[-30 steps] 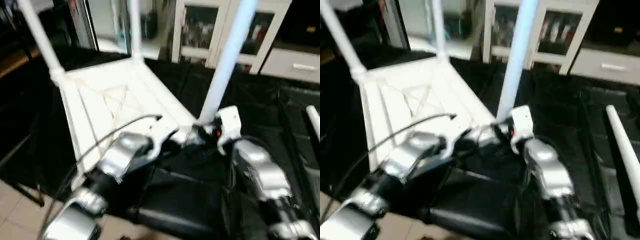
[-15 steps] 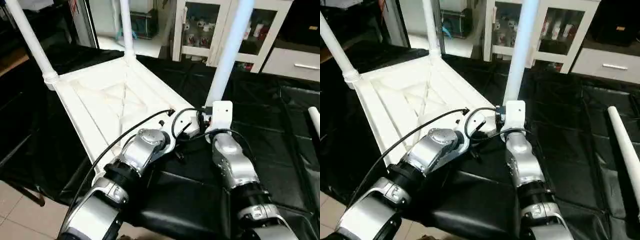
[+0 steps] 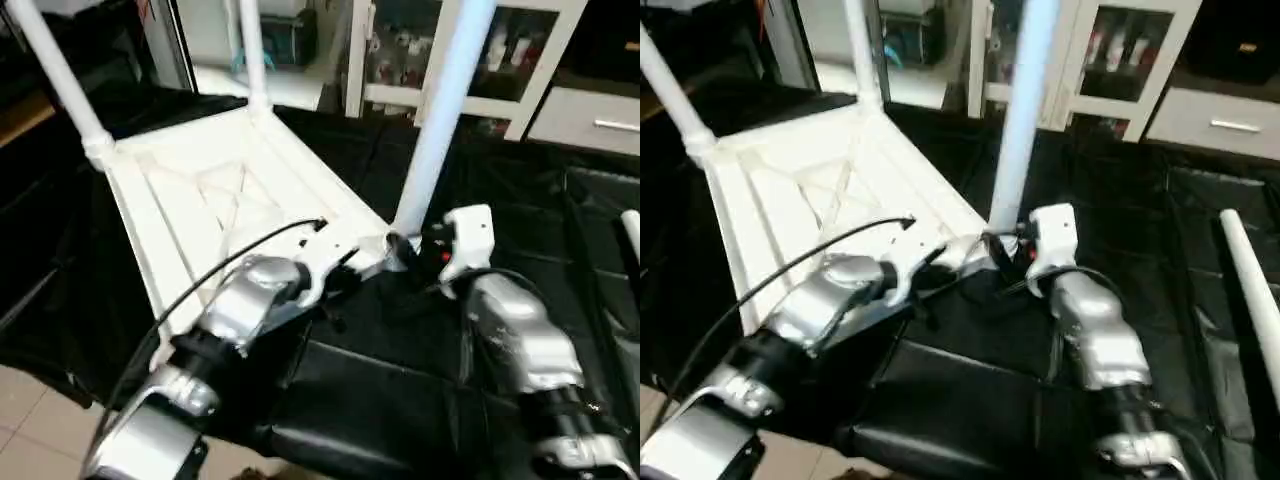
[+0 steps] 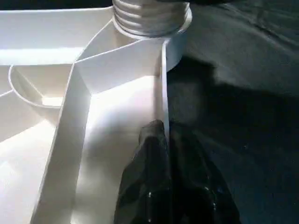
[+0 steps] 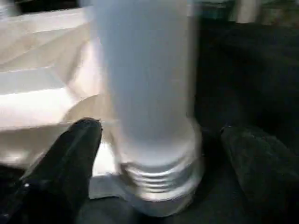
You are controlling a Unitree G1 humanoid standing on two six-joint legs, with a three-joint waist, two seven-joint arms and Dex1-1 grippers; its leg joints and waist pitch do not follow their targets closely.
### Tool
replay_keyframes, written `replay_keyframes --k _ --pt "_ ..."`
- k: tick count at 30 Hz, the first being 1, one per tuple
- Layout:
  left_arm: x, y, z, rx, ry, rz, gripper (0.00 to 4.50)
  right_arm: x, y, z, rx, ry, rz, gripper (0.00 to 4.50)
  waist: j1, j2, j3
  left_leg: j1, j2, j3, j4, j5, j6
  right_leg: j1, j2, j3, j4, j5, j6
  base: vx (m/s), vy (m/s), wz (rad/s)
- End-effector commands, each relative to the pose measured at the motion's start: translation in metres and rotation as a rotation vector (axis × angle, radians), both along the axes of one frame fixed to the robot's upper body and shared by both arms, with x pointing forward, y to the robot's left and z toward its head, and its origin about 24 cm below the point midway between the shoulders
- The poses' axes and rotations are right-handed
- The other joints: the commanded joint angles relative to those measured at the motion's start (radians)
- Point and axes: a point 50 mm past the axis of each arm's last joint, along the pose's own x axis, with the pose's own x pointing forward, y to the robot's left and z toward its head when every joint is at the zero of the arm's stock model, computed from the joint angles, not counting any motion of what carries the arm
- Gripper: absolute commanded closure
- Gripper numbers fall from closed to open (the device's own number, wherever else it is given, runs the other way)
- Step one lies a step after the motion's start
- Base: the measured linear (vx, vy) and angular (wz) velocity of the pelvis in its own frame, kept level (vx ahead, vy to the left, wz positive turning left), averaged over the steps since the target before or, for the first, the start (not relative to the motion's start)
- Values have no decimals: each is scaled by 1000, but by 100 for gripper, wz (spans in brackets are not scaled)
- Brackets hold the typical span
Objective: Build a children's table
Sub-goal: Rotate leg to tighten
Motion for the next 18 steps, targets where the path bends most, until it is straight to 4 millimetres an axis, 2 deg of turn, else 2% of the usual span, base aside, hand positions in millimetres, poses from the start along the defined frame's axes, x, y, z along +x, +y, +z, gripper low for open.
replay_keyframes --k 1,2,6,8,13,14,18 --pt "-14 4 -8 31 73 -117 450 -11 -4 5 -28 14 166 7 15 -5 -78 17 105 -57 -66 -84 97 60 -118 65 -63 -46 -251 0 0 0" --pt "-19 7 -9 40 89 -158 450 -16 -7 5 -53 24 229 7 15 -3 -73 18 106 -54 -68 -89 102 52 -115 67 -63 -41 -256 0 0 0" --pt "-31 14 -10 50 126 -258 450 -31 -16 7 -83 82 385 7 24 -5 -68 20 104 -53 -71 -146 81 51 -117 67 -74 -126 -248 0 0 0" --pt "-40 19 -9 47 162 -342 450 -40 -21 9 -92 122 477 7 31 -6 -67 21 110 -56 -73 -146 75 53 -118 69 -74 -153 -233 0 0 0" --pt "-47 24 -7 60 191 -382 450 -46 -25 13 -121 148 559 7 41 -5 -66 28 109 -52 -73 -163 53 45 -117 70 -77 -182 -233 0 0 0" --pt "-47 24 -7 60 193 -383 450 -46 -25 13 -124 149 565 7 48 -4 -65 33 108 -51 -72 -174 42 40 -117 71 -80 -202 -231 0 0 0" --pt "-50 25 -6 64 199 -394 450 -50 -27 14 -147 169 608 7 48 -4 -67 27 108 -55 -73 -159 36 47 -116 68 -73 -175 -230 0 0 0"
